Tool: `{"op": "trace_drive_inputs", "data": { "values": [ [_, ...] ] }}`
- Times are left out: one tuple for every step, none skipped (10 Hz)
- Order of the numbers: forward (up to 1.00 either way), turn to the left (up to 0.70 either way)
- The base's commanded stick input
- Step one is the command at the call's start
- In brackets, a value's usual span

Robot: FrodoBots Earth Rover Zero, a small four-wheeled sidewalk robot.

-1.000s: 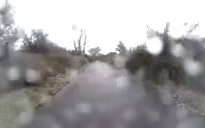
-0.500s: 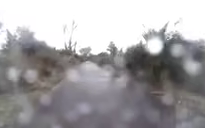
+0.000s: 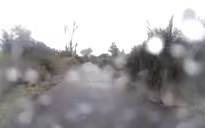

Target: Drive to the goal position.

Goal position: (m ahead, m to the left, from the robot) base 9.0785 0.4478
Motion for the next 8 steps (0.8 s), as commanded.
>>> {"op": "trace_drive_inputs", "data": {
  "values": [
    [1.0, 0.0],
    [1.0, 0.0],
    [1.0, 0.3],
    [1.0, 0.33],
    [1.0, 0.36],
    [1.0, 0.37],
    [1.0, 0.37],
    [1.0, 0.37]
  ]
}}
